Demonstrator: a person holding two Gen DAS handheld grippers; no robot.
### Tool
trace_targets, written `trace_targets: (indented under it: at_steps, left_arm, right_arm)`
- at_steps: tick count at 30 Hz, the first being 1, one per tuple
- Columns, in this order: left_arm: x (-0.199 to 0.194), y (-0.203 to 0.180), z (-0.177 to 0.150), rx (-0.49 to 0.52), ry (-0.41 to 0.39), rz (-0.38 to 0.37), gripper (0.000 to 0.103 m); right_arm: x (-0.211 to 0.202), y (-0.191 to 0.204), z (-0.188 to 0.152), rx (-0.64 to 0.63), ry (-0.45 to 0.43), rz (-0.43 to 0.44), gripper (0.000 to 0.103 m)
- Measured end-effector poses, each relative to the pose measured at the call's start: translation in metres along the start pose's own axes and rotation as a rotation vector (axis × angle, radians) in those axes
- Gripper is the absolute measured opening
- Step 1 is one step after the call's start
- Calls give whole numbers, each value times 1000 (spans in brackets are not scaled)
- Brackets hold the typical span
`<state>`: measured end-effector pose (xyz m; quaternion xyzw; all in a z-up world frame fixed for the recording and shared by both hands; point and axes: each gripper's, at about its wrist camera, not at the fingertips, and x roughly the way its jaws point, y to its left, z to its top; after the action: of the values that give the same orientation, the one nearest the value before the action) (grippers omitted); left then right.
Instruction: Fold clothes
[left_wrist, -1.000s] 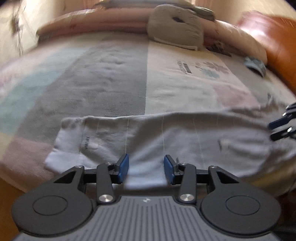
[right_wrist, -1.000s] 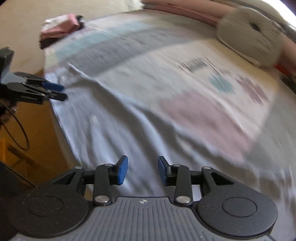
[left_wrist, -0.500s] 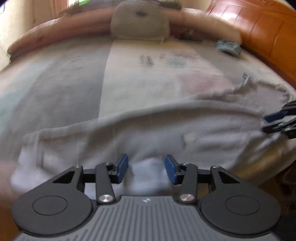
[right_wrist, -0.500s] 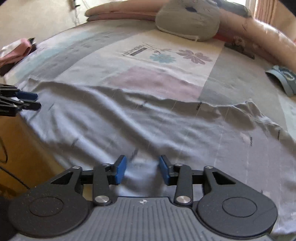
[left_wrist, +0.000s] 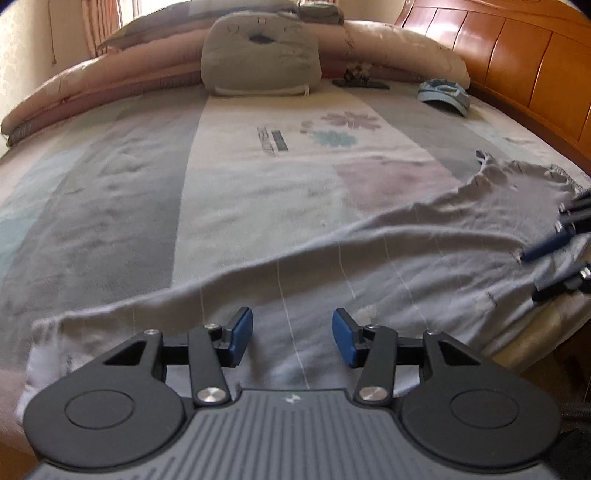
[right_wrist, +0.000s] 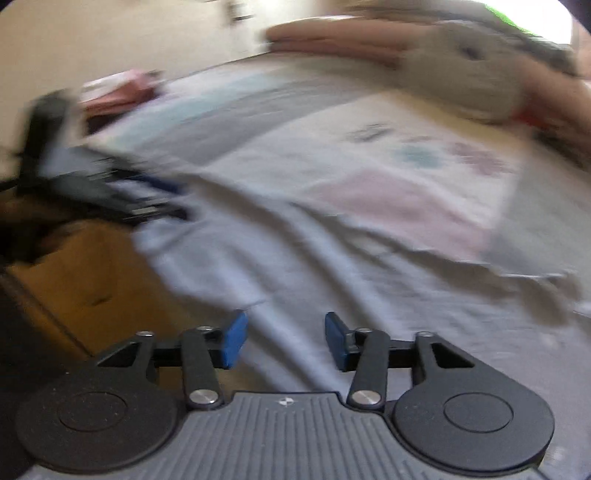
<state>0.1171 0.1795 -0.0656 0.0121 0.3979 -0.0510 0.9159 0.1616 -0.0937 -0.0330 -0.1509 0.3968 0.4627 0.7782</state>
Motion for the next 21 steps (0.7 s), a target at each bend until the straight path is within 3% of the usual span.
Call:
trace_targets:
  at_steps: [2, 10, 12, 13, 14, 17, 21]
  left_arm:
    - [0, 1, -2, -5, -1, -5, 49]
    - [-1, 1, -4, -12, 4, 6, 49]
    - [-1, 2, -5, -21, 5, 5, 50]
    - [-1, 3, -5, -26, 7, 4, 50]
    - [-2, 4, -6, -31, 11, 2, 51]
    - [-4, 5, -7, -30, 29, 1, 57]
    - [-8, 5, -5, -15, 55, 5, 57]
  right_arm:
    - [6, 7, -1, -65, 45, 43, 29]
    - [23, 10, -2, -266, 138, 20, 18]
    - [23, 11, -2, -310, 155, 15, 11]
    - [23, 13, -2, -329, 164, 15, 3]
    - [23, 15, -1, -346, 173, 16, 3]
    - [20, 10, 1, -313, 195, 55, 3]
    - [18, 2, 2, -236, 229, 128, 3]
